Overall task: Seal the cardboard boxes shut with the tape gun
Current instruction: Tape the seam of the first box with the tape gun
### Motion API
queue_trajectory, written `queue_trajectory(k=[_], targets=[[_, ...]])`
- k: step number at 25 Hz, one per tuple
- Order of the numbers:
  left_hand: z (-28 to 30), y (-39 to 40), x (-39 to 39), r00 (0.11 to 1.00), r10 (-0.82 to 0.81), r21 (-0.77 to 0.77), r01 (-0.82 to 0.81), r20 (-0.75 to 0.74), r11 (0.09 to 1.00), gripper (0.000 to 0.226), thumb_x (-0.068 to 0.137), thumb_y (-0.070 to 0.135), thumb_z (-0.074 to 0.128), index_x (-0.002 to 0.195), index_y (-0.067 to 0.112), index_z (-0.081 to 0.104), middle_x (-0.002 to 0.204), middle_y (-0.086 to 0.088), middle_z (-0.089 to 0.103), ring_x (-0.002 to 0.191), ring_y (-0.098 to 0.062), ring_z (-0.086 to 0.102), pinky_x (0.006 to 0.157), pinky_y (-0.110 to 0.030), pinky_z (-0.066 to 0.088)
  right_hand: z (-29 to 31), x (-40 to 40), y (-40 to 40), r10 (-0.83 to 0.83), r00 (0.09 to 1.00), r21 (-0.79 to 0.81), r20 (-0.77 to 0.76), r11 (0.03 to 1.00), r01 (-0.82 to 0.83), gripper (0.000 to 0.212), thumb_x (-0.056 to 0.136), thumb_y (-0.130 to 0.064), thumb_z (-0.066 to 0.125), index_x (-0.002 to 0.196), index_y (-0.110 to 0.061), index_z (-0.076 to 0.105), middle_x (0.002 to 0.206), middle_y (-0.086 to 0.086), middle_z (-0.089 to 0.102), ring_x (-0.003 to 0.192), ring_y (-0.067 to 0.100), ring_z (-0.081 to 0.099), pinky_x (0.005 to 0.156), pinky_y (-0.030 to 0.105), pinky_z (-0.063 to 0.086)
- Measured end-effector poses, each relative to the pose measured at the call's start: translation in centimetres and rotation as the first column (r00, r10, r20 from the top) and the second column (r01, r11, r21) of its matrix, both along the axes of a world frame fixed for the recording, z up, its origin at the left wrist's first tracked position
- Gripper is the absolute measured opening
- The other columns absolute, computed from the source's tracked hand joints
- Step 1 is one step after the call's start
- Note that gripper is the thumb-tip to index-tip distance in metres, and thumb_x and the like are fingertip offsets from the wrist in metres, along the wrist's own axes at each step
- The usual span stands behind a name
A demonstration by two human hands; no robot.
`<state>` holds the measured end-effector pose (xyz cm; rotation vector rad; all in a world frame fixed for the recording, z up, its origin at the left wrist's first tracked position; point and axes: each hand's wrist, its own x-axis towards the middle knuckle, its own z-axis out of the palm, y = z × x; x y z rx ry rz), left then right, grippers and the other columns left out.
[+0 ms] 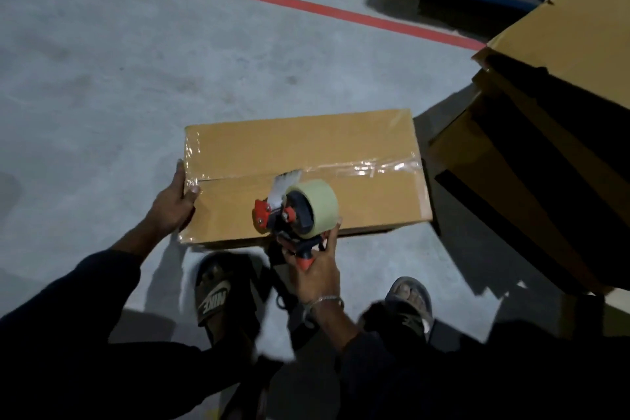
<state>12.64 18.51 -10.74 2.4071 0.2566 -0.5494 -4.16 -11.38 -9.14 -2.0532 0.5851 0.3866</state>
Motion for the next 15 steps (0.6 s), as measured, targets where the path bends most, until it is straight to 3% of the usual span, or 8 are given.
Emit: queue_trajectory(k=[2,3,5,8,10,12,13,15], targets=[[0.0,1.2,0.8,0.996,-0.087,0.044,0.088,-0.02,0.995,0.076,0.107,0.051,0.043,0.167,0.032,-0.001,0.152,-0.027,0.05,0.13,-0.053,0.054,0.107,-0.054,0.044,0.0,-3.1,2.4,0.055,0.998,-0.045,0.008,0.997,-0.055,0.069,0.085,-0.067,0.062,0.14,-0.025,0.056,0.169,-0.007,0.025,0.062,0.02,0.065,0.056,0.03,0.048],[0.1,1.6,1.1,0.993,-0.112,0.056,0.114,-0.032,0.992,0.073,0.109,0.047,0.043,0.167,0.032,0.002,0.153,-0.026,0.049,0.131,-0.051,0.054,0.107,-0.054,0.044,0.4,-4.2,3.1,0.078,0.997,-0.046,0.0,0.996,-0.078,0.063,0.081,-0.076,0.056,0.129,-0.036,0.058,0.166,0.004,0.033,0.06,0.018,0.063,0.057,0.028,0.047],[0.4,2.1,1.1,0.991,-0.131,0.089,0.134,-0.037,0.987,0.071,0.106,0.054,0.041,0.166,0.025,0.018,0.156,-0.026,0.044,0.141,-0.047,0.045,0.111,-0.057,0.041,1.1,-5.2,3.4,0.087,0.995,0.001,-0.054,0.996,-0.087,0.082,0.07,-0.085,0.051,0.14,-0.043,0.042,0.136,0.022,0.062,0.062,0.017,0.066,0.062,0.029,0.05],[2.0,0.3,-0.8,0.997,-0.043,0.241,0.028,0.06,0.97,0.072,0.09,0.058,0.049,0.143,0.009,0.049,0.149,-0.034,0.042,0.141,-0.05,0.039,0.106,-0.061,0.045,3.3,-4.9,1.3,0.037,0.985,0.215,-0.17,0.977,0.0,0.116,0.071,-0.064,0.069,0.161,-0.041,-0.001,0.087,-0.001,0.079,0.078,0.012,0.072,0.071,0.029,0.053],[4.4,-3.0,-3.4,0.98,-0.047,0.297,-0.013,0.192,0.955,0.054,0.092,0.044,0.062,0.132,0.009,0.06,0.141,-0.026,0.052,0.125,-0.046,0.054,0.098,-0.054,0.05,4.3,-4.3,-0.9,-0.012,0.987,0.382,-0.157,0.921,0.072,0.079,0.081,-0.035,0.083,0.147,-0.046,0.041,0.092,-0.009,0.078,0.087,0.011,0.072,0.077,0.029,0.057],[7.3,-7.3,-6.2,0.991,0.002,0.013,-0.004,0.134,1.0,0.045,0.094,0.051,0.056,0.109,0.011,0.072,0.112,-0.017,0.071,0.096,-0.035,0.069,0.087,-0.048,0.058,7.0,-3.4,-2.5,-0.027,0.993,0.392,-0.117,0.917,0.072,0.031,0.081,-0.037,0.086,0.109,-0.04,0.071,0.087,-0.01,0.076,0.082,0.012,0.071,0.078,0.038,0.061],[8.7,-9.8,-7.6,0.995,0.046,-0.226,-0.064,-0.087,0.972,0.054,0.098,0.058,0.049,0.104,0.01,0.072,0.103,-0.017,0.075,0.085,-0.03,0.072,0.084,-0.049,0.06,9.1,-2.9,-2.9,-0.045,0.989,0.406,-0.141,0.909,0.099,0.026,0.08,-0.042,0.085,0.101,-0.03,0.076,0.086,-0.005,0.076,0.079,0.015,0.072,0.075,0.043,0.063],[11.3,-14.3,-10.0,0.834,-0.086,-0.515,-0.252,-0.545,0.819,0.074,0.104,0.068,0.032,0.117,0.004,0.067,0.107,-0.023,0.074,0.087,-0.031,0.075,0.083,-0.045,0.063,12.6,-2.3,-4.2,-0.087,0.979,0.447,-0.184,0.88,0.162,0.034,0.084,-0.042,0.083,0.096,-0.01,0.077,0.087,0.012,0.077,0.069,0.022,0.074,0.054,0.036,0.06]])
